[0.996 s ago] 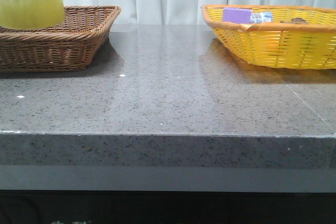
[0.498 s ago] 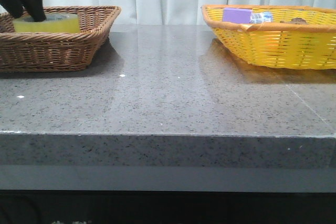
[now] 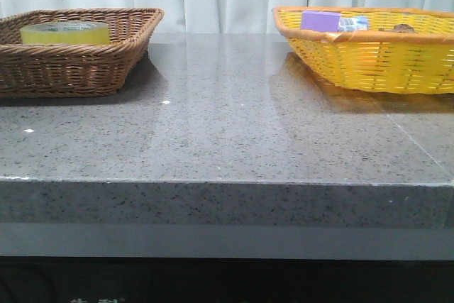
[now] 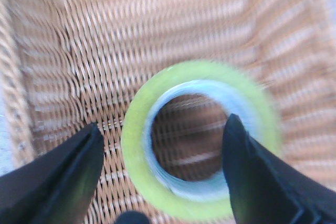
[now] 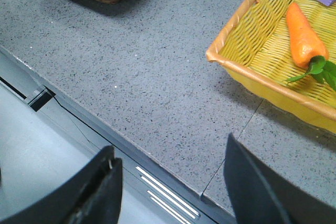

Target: Transfer tape with both arms

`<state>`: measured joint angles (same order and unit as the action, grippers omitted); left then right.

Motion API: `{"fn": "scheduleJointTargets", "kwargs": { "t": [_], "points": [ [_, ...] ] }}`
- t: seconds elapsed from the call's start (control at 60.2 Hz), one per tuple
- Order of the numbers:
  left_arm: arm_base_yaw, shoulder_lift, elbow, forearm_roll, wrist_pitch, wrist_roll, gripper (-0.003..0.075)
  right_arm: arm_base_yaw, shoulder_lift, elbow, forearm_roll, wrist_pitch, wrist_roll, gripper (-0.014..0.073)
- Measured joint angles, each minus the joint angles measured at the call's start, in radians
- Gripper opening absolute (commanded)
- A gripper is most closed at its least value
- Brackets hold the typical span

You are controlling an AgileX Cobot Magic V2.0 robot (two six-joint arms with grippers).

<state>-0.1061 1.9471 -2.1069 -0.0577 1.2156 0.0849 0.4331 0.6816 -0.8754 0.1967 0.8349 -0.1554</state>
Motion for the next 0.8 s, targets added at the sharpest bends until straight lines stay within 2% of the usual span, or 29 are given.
{"fn": "scheduleJointTargets", "kwargs": {
  "t": [0.183, 0.282, 0.797],
  "points": [
    [-0.023, -0.143, 0.008, 0.002, 0.013, -0.032, 0.0474, 0.000, 0.000, 0.000, 0.000, 0.000, 0.000, 0.0451],
    [-0.045, -0.243, 0.072, 0.004, 0.000, -0.041, 0.0474, 0.000, 0.000, 0.000, 0.000, 0.000, 0.000, 0.0451],
    [-0.073, -0.805, 0.781, 0.010, -0.261, -0.056, 0.0474, 0.000, 0.000, 0.000, 0.000, 0.000, 0.000, 0.0451]
  ]
}}
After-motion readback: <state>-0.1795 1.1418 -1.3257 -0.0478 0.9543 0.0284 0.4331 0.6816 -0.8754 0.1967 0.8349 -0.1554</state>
